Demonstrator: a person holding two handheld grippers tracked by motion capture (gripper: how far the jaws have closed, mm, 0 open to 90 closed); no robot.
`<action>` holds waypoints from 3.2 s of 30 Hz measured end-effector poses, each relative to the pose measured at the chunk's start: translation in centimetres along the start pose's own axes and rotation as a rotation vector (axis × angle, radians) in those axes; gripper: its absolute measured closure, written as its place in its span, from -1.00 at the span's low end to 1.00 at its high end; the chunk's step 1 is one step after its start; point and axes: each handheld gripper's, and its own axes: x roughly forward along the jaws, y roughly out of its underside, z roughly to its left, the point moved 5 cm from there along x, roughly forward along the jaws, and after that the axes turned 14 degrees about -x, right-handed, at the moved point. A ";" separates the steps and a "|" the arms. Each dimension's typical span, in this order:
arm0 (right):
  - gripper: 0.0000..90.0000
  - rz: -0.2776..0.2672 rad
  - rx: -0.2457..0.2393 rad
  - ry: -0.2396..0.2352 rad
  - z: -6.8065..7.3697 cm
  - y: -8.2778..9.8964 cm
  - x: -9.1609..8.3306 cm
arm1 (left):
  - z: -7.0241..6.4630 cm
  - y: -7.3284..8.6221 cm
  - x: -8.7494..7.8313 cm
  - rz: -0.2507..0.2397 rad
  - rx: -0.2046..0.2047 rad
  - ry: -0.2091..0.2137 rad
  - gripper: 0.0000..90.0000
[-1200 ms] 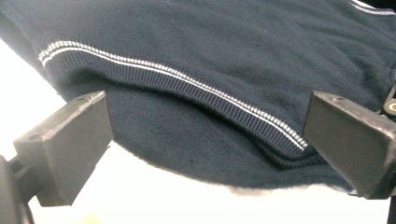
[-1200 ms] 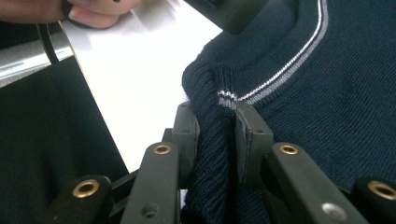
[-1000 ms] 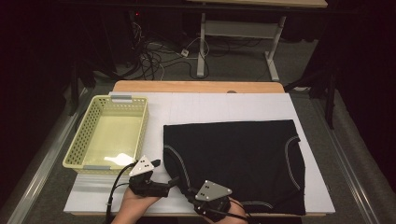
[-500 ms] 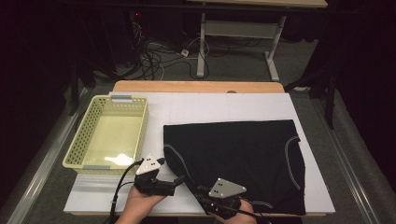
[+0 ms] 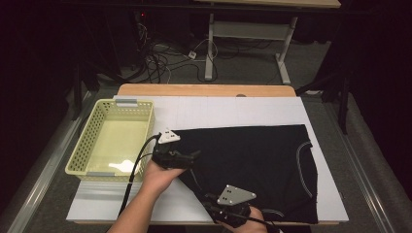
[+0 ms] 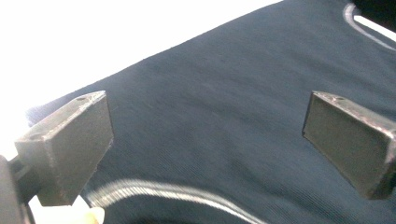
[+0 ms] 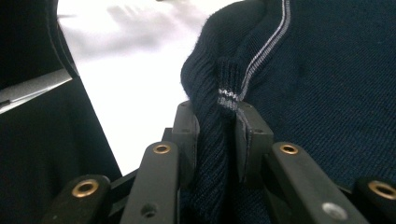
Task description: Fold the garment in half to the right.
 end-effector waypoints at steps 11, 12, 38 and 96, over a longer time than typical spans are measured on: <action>0.63 0.003 0.004 -0.015 0.0 -0.1 0.2 | 4.6 -1.4 4.1 0.052 -0.096 -0.126 -0.97; 0.63 0.002 0.006 -0.017 0.0 -0.1 0.2 | 5.0 -1.3 4.3 0.059 -0.088 -0.148 -0.97; 0.63 0.006 -0.005 -0.018 0.1 -0.1 0.3 | 7.8 0.1 4.9 0.061 -0.220 -0.277 0.12; 0.65 -0.171 -0.070 0.020 2.2 -5.8 -2.9 | 3.4 -5.7 -1.3 0.020 -0.124 -0.293 0.77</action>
